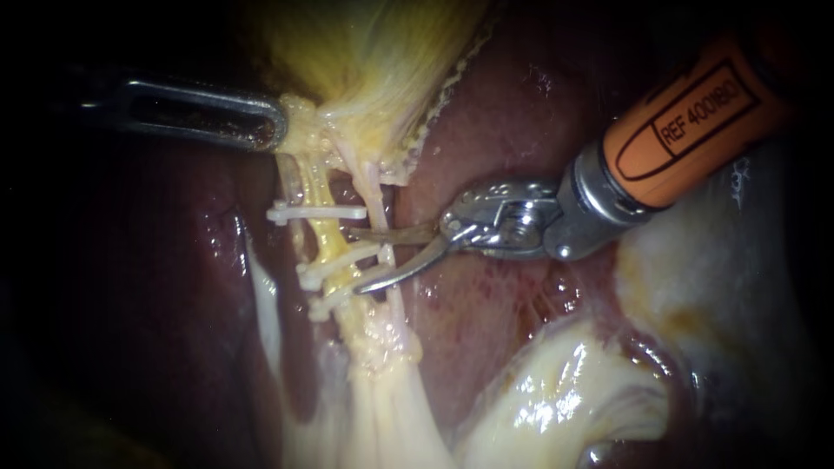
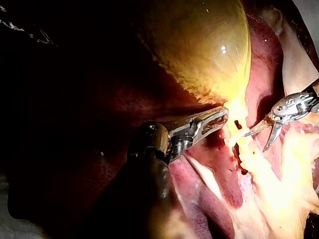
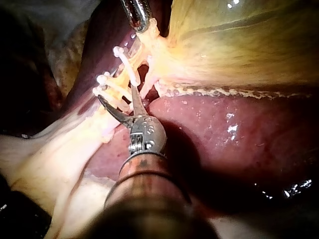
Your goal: Go to the cutting position left tube
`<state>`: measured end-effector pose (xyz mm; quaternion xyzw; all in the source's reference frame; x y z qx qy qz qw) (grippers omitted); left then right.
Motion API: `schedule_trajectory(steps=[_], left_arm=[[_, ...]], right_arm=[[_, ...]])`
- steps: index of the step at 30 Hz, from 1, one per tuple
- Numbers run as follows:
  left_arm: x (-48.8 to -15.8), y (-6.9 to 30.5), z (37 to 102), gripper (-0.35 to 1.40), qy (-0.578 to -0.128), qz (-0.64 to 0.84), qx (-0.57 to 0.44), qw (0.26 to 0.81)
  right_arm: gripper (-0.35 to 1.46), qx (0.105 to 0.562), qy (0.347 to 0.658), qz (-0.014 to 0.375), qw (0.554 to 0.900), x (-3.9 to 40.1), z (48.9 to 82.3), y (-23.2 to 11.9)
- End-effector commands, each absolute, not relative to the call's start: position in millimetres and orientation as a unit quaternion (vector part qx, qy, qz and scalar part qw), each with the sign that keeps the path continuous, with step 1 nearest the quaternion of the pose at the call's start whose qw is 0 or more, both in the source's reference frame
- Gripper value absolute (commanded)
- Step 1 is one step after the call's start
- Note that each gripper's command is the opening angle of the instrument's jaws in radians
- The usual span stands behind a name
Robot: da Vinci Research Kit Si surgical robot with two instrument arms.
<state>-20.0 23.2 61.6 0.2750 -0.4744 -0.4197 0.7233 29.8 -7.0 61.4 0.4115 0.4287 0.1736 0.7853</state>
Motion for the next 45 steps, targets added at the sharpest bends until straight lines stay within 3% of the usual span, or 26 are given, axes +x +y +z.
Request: schedule_trajectory(steps=[1,9,23,37,45], left_arm=[[-20.0,23.2,61.6,-0.35,-0.474,-0.420,0.275,0.723],[-20.0,23.1,61.6,-0.35,-0.474,-0.420,0.275,0.723],[-20.1,23.1,61.7,-0.35,-0.474,-0.420,0.274,0.723],[-20.1,23.1,61.7,-0.35,-0.474,-0.420,0.274,0.723],[-20.1,23.1,61.7,-0.35,-0.474,-0.420,0.274,0.723]], right_arm=[[1.16,0.411,0.429,0.174,0.785,29.9,61.6,-6.9],[1.16,0.413,0.436,0.183,0.778,31.3,62.1,-6.7],[1.16,0.490,0.503,0.212,0.680,35.1,61.0,-7.7],[1.24,0.462,0.530,0.251,0.665,38.4,61.8,-8.7],[1.27,0.471,0.551,0.256,0.639,38.7,59.7,-8.5]])
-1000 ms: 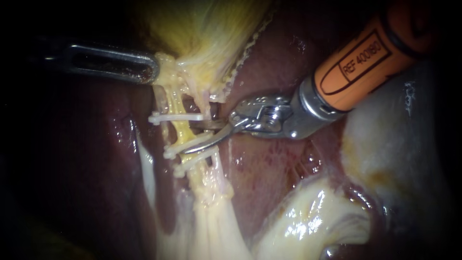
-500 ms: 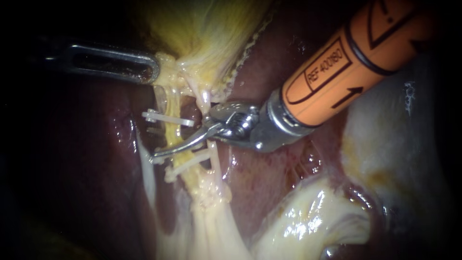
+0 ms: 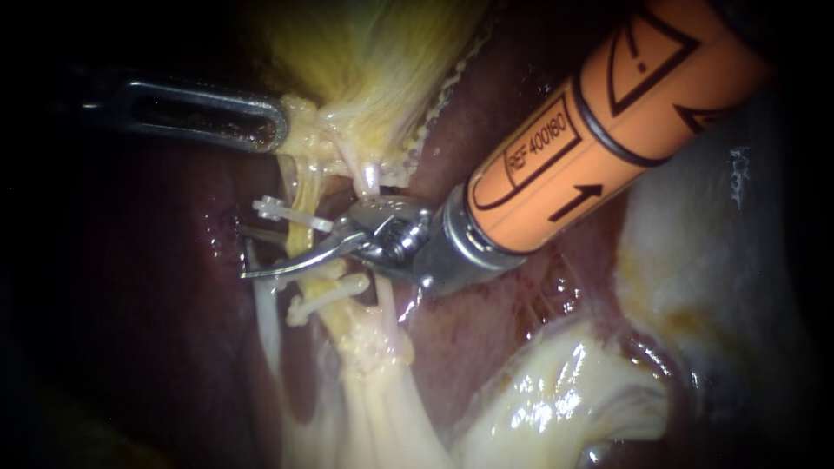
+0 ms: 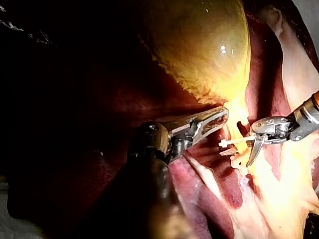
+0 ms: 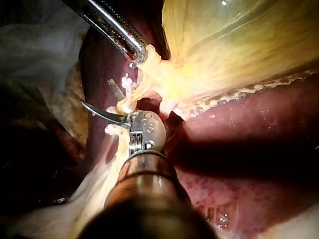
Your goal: Go to the cutting position left tube
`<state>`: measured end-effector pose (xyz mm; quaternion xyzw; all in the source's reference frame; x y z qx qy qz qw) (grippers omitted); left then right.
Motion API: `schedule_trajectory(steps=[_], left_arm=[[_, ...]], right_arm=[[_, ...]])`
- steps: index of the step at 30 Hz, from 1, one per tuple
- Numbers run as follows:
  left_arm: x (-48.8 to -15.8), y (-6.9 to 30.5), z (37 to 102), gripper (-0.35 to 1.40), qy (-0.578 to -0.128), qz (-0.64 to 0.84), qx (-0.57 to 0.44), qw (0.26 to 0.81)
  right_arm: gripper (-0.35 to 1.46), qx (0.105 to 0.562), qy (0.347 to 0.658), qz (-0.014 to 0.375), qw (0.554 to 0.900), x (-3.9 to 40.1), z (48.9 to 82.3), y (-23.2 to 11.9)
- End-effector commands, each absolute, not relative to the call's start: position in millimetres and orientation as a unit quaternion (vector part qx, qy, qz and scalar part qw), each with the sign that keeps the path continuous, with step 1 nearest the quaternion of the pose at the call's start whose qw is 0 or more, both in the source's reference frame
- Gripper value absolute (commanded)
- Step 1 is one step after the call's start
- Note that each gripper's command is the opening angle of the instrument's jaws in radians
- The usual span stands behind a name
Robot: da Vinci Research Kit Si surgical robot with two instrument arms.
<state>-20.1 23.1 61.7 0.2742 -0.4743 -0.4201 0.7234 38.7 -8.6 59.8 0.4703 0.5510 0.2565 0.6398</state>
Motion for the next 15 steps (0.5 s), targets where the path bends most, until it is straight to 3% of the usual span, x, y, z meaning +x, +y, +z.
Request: schedule_trajectory(steps=[1,7,15], left_arm=[[-20.1,23.1,61.7,-0.35,-0.474,-0.420,0.274,0.723],[-20.1,23.1,61.7,-0.35,-0.474,-0.420,0.274,0.723],[-20.0,23.1,61.7,-0.35,-0.474,-0.420,0.274,0.723]], right_arm=[[1.29,0.473,0.554,0.257,0.635,38.7,59.1,-8.3],[1.29,0.479,0.561,0.262,0.622,38.5,56.8,-7.4],[1.27,0.479,0.561,0.262,0.622,38.3,57.0,-7.4]])
